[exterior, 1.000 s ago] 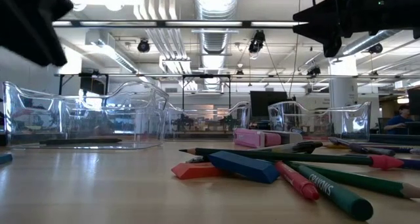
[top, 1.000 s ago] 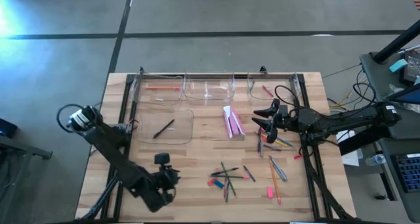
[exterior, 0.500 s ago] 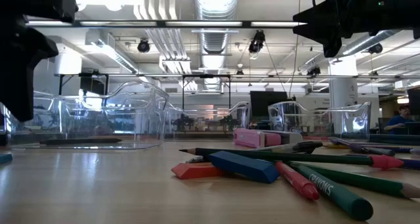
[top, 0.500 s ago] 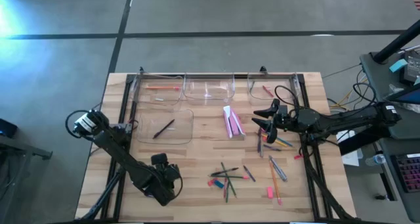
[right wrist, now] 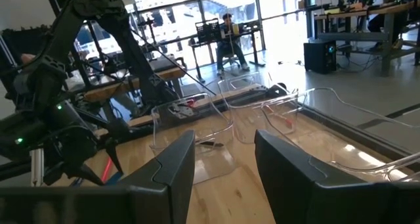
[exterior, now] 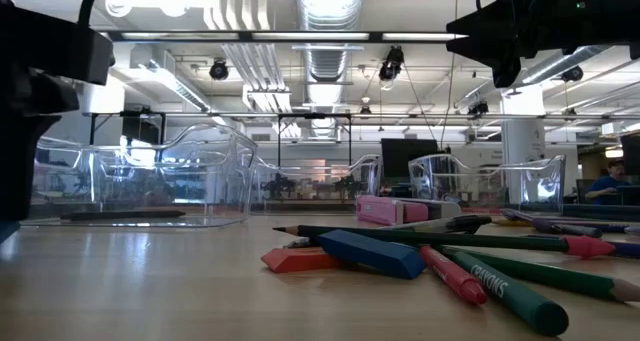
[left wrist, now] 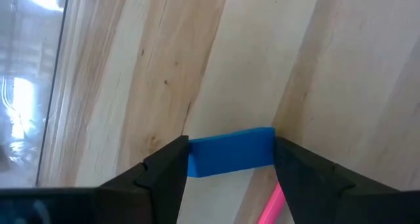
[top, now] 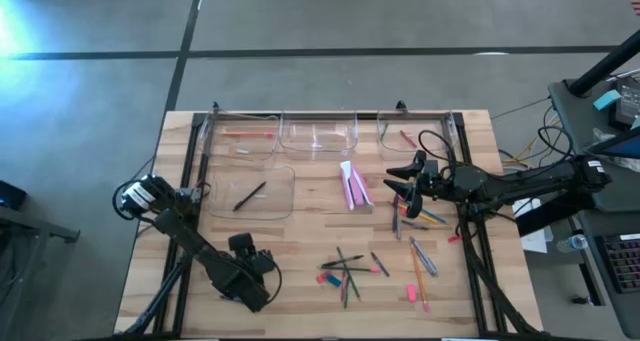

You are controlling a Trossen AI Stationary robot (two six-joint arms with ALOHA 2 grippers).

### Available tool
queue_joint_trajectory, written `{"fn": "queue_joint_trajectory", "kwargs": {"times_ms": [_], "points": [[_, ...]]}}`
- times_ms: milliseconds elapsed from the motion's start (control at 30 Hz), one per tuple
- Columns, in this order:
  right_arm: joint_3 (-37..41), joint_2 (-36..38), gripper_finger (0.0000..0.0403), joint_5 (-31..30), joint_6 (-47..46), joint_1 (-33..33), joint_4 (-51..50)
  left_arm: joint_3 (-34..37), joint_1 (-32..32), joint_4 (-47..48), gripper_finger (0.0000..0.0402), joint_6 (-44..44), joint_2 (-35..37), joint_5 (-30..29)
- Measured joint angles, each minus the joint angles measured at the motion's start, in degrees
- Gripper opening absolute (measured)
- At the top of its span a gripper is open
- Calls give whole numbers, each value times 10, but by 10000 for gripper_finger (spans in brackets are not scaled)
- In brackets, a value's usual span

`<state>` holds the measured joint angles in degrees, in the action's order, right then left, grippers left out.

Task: Sort crayons/erasers/pens/pencils in bins
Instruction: Put the blue eraser into the middle transparent bin

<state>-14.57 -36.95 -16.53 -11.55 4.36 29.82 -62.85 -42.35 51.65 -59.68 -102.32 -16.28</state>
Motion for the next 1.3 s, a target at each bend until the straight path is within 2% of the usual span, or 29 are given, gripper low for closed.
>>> {"fn": "queue_joint_trajectory", "kwargs": {"times_ms": [633, 1100, 1300], "points": [[0, 0, 148, 0, 0, 0, -8, -18, 0, -4, 204, 0, 1, 14], [0, 0, 148, 0, 0, 0, -9, -13, 0, -11, 203, -6, -31, 36], [0, 0, 148, 0, -4, 0, -10, -3, 4, -13, 171, -29, -27, 40]]}}
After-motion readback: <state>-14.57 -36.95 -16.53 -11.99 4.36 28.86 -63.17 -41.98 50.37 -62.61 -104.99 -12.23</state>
